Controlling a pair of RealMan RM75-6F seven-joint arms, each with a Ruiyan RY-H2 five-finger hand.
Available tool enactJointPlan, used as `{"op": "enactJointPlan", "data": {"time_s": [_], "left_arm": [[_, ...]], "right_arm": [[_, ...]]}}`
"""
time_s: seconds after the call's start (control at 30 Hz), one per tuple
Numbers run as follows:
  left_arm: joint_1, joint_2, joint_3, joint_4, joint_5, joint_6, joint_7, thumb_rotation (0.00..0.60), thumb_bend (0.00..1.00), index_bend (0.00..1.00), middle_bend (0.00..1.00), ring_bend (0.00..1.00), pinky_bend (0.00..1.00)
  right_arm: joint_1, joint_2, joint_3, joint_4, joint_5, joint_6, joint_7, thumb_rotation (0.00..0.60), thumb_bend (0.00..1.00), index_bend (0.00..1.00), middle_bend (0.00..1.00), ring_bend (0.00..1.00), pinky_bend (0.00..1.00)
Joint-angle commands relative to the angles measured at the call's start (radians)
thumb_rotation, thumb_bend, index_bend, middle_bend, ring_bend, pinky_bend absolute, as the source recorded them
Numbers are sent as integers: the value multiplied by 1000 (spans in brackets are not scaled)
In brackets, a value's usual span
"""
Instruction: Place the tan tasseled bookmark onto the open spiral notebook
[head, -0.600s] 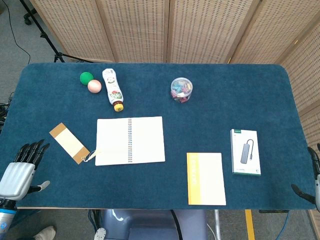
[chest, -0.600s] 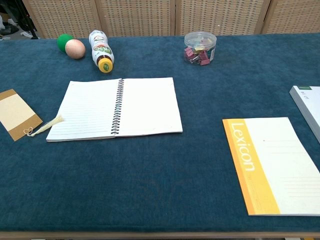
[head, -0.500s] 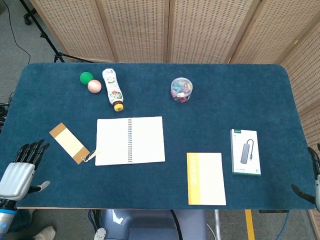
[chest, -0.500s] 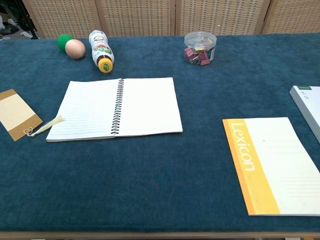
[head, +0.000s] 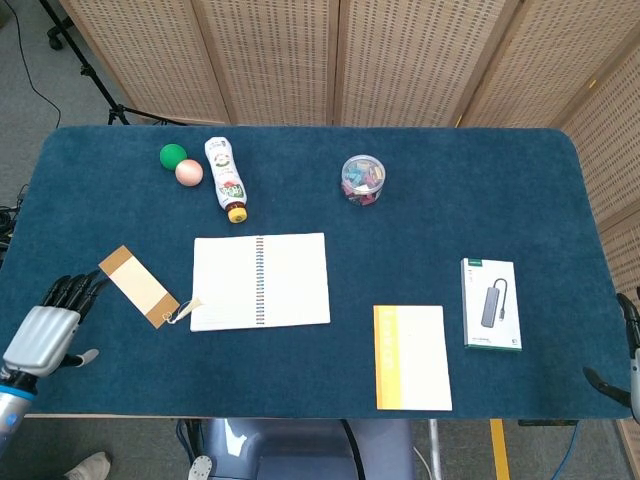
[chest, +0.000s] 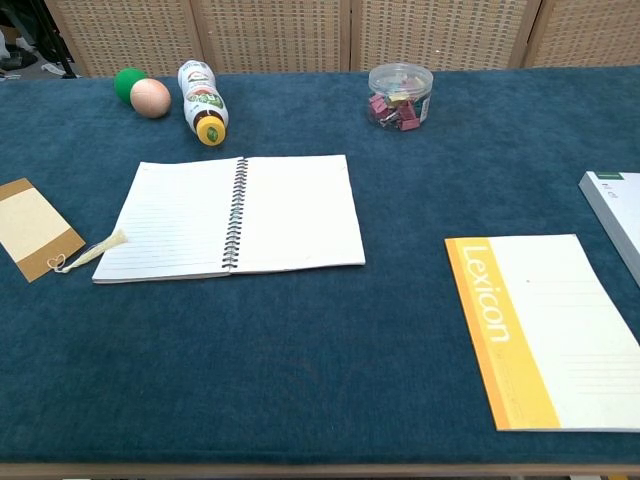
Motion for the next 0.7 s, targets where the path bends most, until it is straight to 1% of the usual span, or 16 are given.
{"op": "enactJointPlan", "data": {"time_s": [0.03,0.07,0.13,0.2,0.47,0.57,0.7], "left_arm": [[-151,-85,11,283,90,-169,-242,600,11,183,0,0,0],[-171,-103,15,319,104,-184,-259,600,19,222,0,0,0],[-196,-123,19,356,118,-200,-276,600,27,251,0,0,0],[-213,-137,22,380,124,-211,-277,600,29,252,0,0,0],[-286,-199,41,454,130,-298,-189,600,71,253,0,0,0],[-300,-216,44,465,127,-310,-179,600,101,253,0,0,0],[-316,-230,44,474,120,-310,-166,600,111,253,0,0,0]], "right_arm": [[6,-12,6,9,18,-9,-20,600,0,0,0,0,0],[8,-16,9,13,27,-13,-27,600,0,0,0,0,0],[10,-22,13,20,41,-17,-36,600,0,0,0,0,0],[12,-26,17,24,53,-21,-41,600,0,0,0,0,0],[19,-38,25,37,81,-34,-56,600,0,0,0,0,0],[20,-41,24,39,81,-36,-62,600,0,0,0,0,0],[21,-43,24,39,86,-38,-65,600,0,0,0,0,0]]}}
